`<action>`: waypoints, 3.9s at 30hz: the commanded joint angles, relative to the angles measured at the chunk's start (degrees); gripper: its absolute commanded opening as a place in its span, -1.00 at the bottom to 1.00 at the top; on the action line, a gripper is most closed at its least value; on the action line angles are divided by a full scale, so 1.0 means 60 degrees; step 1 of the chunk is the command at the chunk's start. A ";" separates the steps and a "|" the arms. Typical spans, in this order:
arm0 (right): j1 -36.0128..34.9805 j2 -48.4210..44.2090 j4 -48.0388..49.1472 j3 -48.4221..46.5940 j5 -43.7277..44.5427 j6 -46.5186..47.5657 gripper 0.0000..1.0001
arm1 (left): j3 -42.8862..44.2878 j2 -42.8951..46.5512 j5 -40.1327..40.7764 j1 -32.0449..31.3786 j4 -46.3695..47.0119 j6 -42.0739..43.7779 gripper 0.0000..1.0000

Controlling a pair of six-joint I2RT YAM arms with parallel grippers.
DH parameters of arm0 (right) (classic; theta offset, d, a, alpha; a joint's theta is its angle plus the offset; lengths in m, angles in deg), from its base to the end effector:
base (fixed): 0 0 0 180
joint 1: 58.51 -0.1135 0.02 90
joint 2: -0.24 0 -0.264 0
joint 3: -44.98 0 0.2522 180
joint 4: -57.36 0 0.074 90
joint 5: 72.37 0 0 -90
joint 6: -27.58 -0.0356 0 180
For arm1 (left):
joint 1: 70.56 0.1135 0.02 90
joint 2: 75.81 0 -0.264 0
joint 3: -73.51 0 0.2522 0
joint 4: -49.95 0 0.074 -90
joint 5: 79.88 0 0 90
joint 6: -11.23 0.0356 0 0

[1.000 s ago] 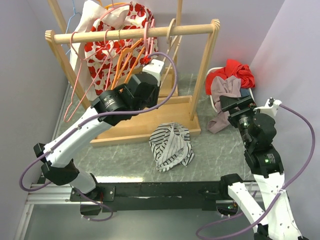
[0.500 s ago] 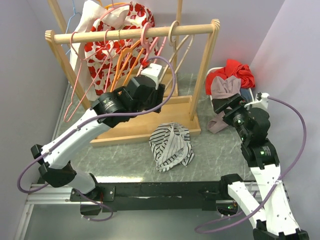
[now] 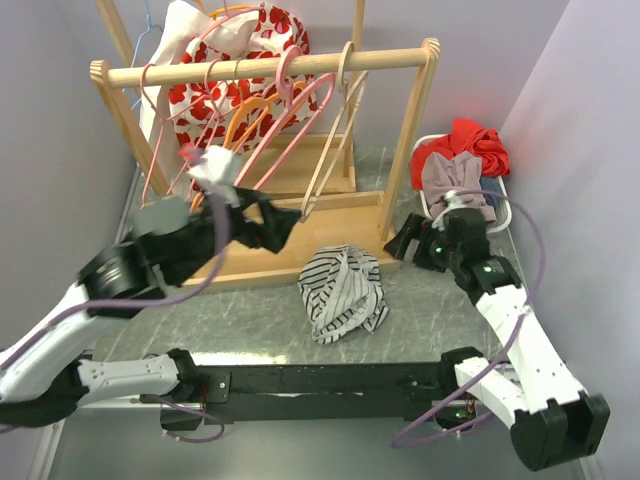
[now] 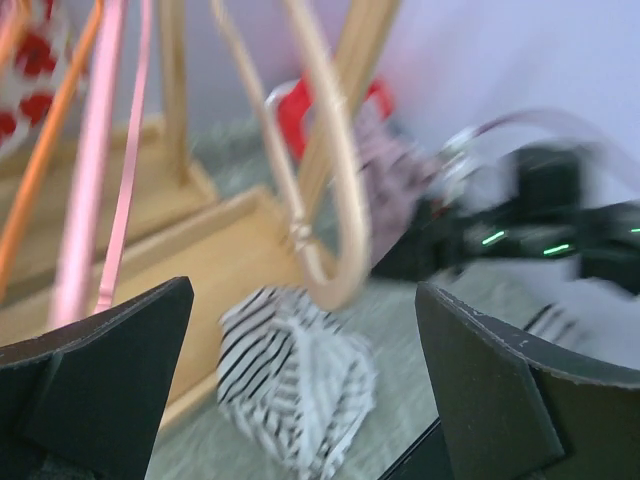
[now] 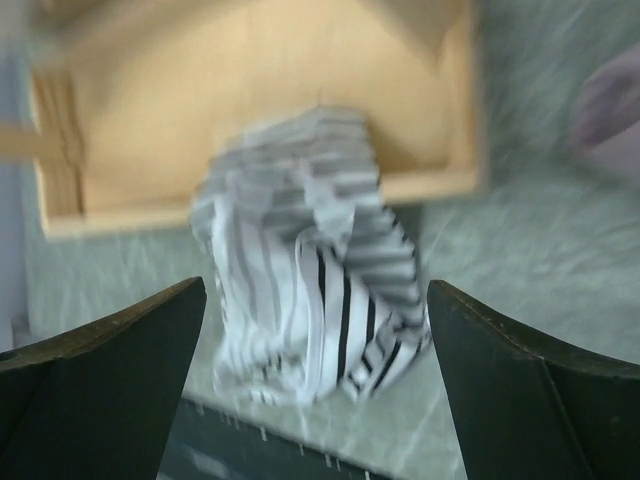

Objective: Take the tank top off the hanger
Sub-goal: Place the hanger at the clothesline, then pick up the tank top from the center of the board, then place the tank top in the bin, then reset both arms

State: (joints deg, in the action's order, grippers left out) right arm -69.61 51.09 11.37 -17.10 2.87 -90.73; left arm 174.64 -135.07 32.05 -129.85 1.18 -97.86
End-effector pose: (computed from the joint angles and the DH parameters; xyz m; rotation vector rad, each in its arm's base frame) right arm 0.1845 0.0454 0.3055 0.1841 2.2261 0.6649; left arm 0.1029 -0.1472 0.4959 0.3114 1.7038 -0.6997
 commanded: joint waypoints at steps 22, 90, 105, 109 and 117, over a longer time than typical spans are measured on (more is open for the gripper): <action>-0.4359 0.6111 0.2427 0.0348 0.0599 -0.0261 1.00 | -0.1274 0.1380 -0.2031 -0.0109 0.2508 0.0882 0.99; 0.2523 0.5736 0.2661 -0.4723 0.6415 -0.3118 1.00 | -0.0310 0.0503 -0.2556 -0.0094 0.1264 0.0692 0.99; 0.2142 0.2146 0.2998 -0.3932 0.4414 -0.1287 1.00 | 0.1786 -0.1124 -0.2586 -0.0109 0.0749 0.0062 0.99; 0.2098 0.1736 0.2808 -0.3185 0.3868 -0.1170 1.00 | 0.1887 -0.1284 -0.2601 -0.0094 0.0664 0.0208 0.99; 0.2083 0.1266 0.2339 -0.2260 0.3574 -0.0979 1.00 | 0.1874 -0.1461 -0.3069 -0.0095 0.0663 0.0252 0.99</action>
State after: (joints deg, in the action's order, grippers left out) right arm -56.82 61.71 25.60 -31.26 26.56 -98.65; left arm 185.00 -143.80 15.92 -130.26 2.91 -96.90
